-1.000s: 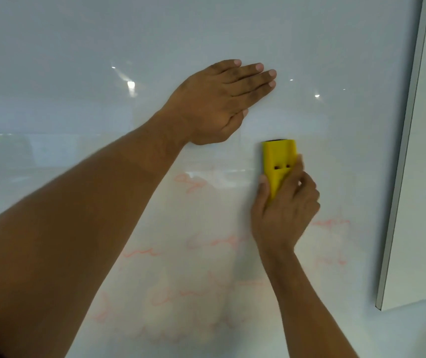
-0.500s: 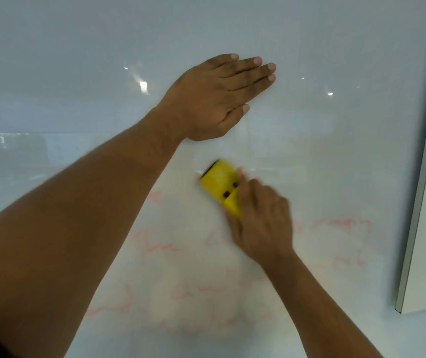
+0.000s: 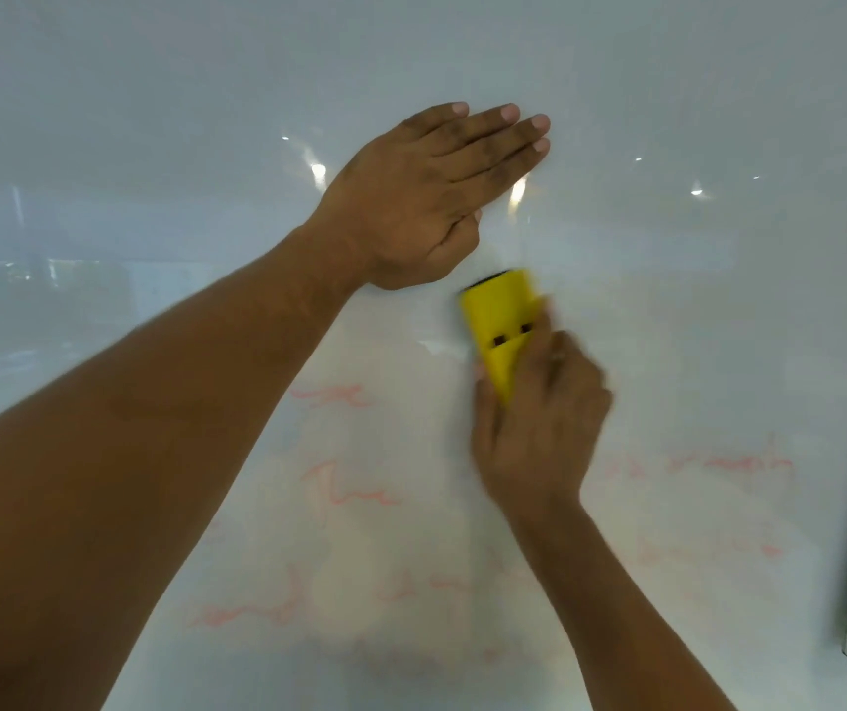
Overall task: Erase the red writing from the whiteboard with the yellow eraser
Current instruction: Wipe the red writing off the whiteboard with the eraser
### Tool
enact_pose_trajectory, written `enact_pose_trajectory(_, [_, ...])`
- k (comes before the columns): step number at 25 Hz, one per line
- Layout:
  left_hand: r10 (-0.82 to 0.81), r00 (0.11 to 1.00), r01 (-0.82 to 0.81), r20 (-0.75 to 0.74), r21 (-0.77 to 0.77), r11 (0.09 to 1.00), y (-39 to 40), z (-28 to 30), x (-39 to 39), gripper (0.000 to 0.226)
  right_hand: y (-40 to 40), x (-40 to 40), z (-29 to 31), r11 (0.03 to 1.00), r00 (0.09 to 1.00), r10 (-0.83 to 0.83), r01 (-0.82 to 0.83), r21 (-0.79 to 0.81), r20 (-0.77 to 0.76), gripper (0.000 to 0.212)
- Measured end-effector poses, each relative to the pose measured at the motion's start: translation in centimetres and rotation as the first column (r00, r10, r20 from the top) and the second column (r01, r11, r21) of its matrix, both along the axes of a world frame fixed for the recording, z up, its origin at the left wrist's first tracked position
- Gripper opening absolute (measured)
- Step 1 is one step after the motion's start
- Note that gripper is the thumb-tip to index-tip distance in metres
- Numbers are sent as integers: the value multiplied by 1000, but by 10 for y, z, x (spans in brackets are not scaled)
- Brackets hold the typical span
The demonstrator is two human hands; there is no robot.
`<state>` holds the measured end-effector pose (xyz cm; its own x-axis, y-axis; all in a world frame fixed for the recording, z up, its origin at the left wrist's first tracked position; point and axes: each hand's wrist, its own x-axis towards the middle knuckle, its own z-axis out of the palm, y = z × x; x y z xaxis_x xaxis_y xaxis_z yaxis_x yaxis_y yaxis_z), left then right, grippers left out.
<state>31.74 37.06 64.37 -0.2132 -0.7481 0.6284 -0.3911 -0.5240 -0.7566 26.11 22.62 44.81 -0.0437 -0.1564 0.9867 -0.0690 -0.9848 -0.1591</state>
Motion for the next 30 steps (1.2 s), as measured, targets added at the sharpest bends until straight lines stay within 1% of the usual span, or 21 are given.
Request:
enact_pose_trajectory(2, [13,1000,-13,7,3,1000,-1,-1,0,65,18,1,-27,897,989,-3,-63,-438,-148,65])
enact_pose_trajectory(3, [16,1000,-16,9,6,1000,-1,-1,1,65,14,1,-28,864,988,-21,-59,-500,-152,65])
enact_pose_trajectory(4, [18,1000,-18,10,8,1000,0,-1,2,65,8,0,-21,905,993,-8,-44,-424,-121,65])
enact_pose_trajectory(5, [19,1000,-19,10,10,1000,1,0,2,65,3,-2,-9,977,998,22,-33,-209,-55,64])
enact_pose_trajectory(6, [21,1000,-21,10,10,1000,1,1,1,65,4,-2,-1,998,998,66,-66,18,16,65])
enact_pose_trajectory(7, [24,1000,-25,10,9,1000,1,1,1,64,9,0,1,987,993,97,-103,123,61,65])
enact_pose_trajectory(8, [24,1000,-24,10,9,1000,1,0,1,64,20,1,-3,990,991,123,-126,68,56,66])
enact_pose_trajectory(9, [23,1000,-24,12,11,1000,1,-1,1,63,36,3,-16,985,991,131,-131,-114,-3,66])
enact_pose_trajectory(11, [30,999,-30,16,16,999,5,-2,3,61,53,5,-42,874,987,101,-148,-463,-125,68])
enact_pose_trajectory(12, [33,999,-33,15,21,999,7,-3,3,60,49,4,-39,853,990,61,-119,-508,-130,68])
enact_pose_trajectory(14, [38,999,-38,17,29,999,12,-3,4,59,37,4,-17,965,997,68,-77,-250,-43,64])
enact_pose_trajectory(15, [42,999,-43,15,35,998,15,-3,4,59,36,4,-8,991,993,118,-118,-67,10,64])
enact_pose_trajectory(16, [48,999,-48,11,41,998,20,-2,5,60,39,5,-5,989,988,149,-149,-3,38,63])
enact_pose_trajectory(19, [55,998,-55,10,47,997,42,-2,9,61,52,5,-27,897,991,106,-131,-422,-84,61])
enact_pose_trajectory(20, [61,998,-62,16,37,997,50,-2,10,61,46,4,-22,870,993,74,-111,-481,-96,60])
enact_pose_trajectory(21, [69,997,-70,18,26,997,57,-4,11,61,39,3,-12,906,995,64,-88,-414,-72,60])
enact_pose_trajectory(23, [82,997,-82,15,18,996,67,-5,11,60,41,4,2,987,990,139,-136,-88,22,61])
enact_pose_trajectory(24, [90,996,-90,11,20,996,72,-5,11,60,52,6,-1,983,984,174,-172,-65,31,61])
enact_pose_trajectory(27, [100,995,-100,6,13,995,91,-5,11,58,84,11,-32,830,982,138,-186,-525,-129,63])
enact_pose_trajectory(28, [98,995,-98,5,-2,995,98,-6,12,58,80,11,-27,817,985,99,-160,-554,-139,63])
enact_pose_trajectory(30, [95,995,-95,0,-39,995,110,-11,14,58,72,10,-3,956,990,125,-138,-260,-64,63])
